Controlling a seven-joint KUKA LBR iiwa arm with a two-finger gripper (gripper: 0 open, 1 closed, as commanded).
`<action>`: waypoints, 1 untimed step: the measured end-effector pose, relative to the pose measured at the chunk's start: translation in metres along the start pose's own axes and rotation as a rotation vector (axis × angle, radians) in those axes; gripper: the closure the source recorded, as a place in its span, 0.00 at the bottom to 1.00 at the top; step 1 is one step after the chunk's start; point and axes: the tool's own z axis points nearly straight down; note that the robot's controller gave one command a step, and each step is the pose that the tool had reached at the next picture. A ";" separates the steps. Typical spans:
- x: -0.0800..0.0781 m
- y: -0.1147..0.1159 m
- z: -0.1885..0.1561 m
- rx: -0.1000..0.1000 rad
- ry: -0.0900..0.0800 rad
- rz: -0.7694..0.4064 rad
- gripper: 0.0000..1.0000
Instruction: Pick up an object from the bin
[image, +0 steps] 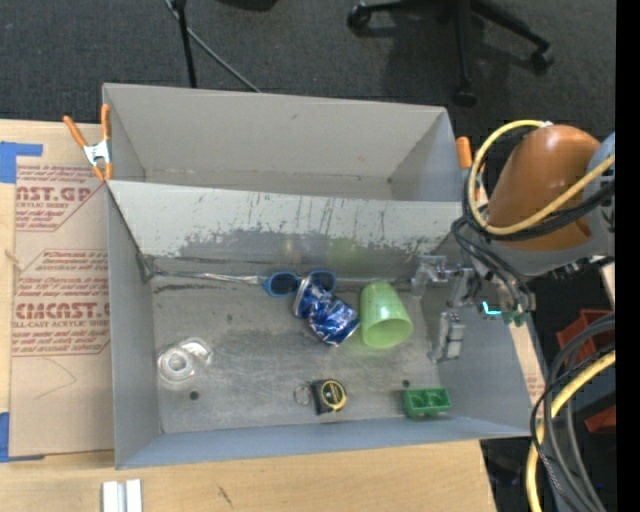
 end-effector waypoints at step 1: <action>0.004 -0.042 0.107 0.000 -0.004 -0.400 0.00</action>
Offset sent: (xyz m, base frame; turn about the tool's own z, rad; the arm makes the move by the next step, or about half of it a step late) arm -0.0045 -0.0424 -0.1048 -0.4002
